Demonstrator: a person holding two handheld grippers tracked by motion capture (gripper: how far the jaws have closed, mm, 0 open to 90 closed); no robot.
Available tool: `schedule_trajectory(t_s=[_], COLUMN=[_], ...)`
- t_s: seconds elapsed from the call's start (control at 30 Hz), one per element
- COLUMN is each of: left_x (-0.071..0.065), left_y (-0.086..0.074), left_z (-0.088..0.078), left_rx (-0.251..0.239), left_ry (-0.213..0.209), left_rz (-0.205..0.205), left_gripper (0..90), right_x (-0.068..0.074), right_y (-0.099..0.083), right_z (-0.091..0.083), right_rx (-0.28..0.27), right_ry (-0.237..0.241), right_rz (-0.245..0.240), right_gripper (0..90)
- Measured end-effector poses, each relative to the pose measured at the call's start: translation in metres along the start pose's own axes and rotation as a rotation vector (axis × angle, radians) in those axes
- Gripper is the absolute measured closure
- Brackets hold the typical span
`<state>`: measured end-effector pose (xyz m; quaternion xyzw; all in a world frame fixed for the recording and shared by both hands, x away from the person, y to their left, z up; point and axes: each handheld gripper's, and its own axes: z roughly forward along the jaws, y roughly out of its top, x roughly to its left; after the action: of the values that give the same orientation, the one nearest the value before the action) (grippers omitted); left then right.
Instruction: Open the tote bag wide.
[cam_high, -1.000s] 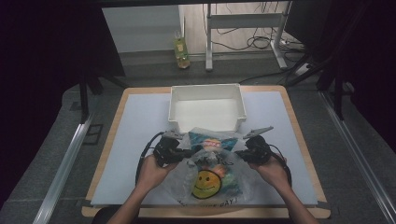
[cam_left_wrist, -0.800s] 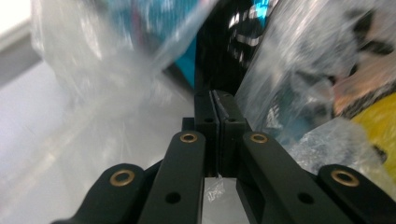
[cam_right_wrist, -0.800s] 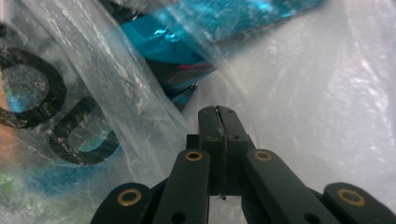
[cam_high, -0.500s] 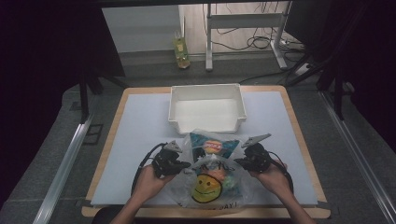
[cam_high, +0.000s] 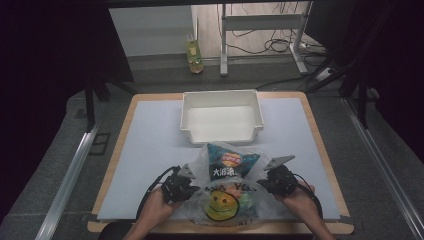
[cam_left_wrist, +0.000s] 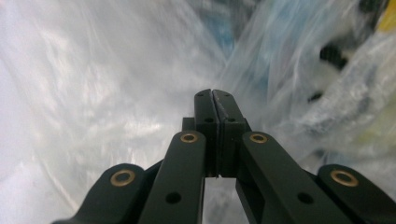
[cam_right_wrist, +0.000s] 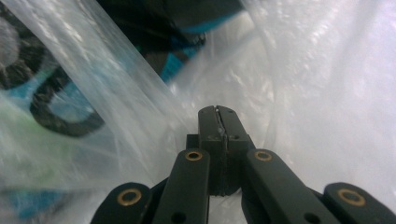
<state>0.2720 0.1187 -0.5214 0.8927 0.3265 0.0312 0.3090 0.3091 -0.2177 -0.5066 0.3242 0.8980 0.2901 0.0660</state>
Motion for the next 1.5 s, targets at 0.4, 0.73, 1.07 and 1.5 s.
schedule_trajectory(t_s=[0.4,0.73,1.07,1.5], left_x=[-0.004,-0.012,-0.037,-0.045], left_y=[0.022,0.029,0.001,-0.033], left_z=[-0.029,-0.017,-0.024,-0.014], left_rx=[-0.145,-0.127,-0.109,-0.078], left_ry=[-0.027,-0.150,-0.100,-0.076], left_rz=[0.006,-0.003,0.037,0.021], left_gripper=[89.2,89.2,89.1,89.3], right_x=[0.009,0.029,0.049,0.058], right_y=[0.001,0.010,-0.014,-0.041], right_z=[-0.024,-0.033,-0.031,-0.023], right_rx=[-0.112,-0.132,-0.092,-0.043], right_ry=[0.068,0.155,0.140,0.110], right_rz=[0.036,0.000,-0.023,-0.008], right_gripper=[89.1,89.1,89.2,89.3])
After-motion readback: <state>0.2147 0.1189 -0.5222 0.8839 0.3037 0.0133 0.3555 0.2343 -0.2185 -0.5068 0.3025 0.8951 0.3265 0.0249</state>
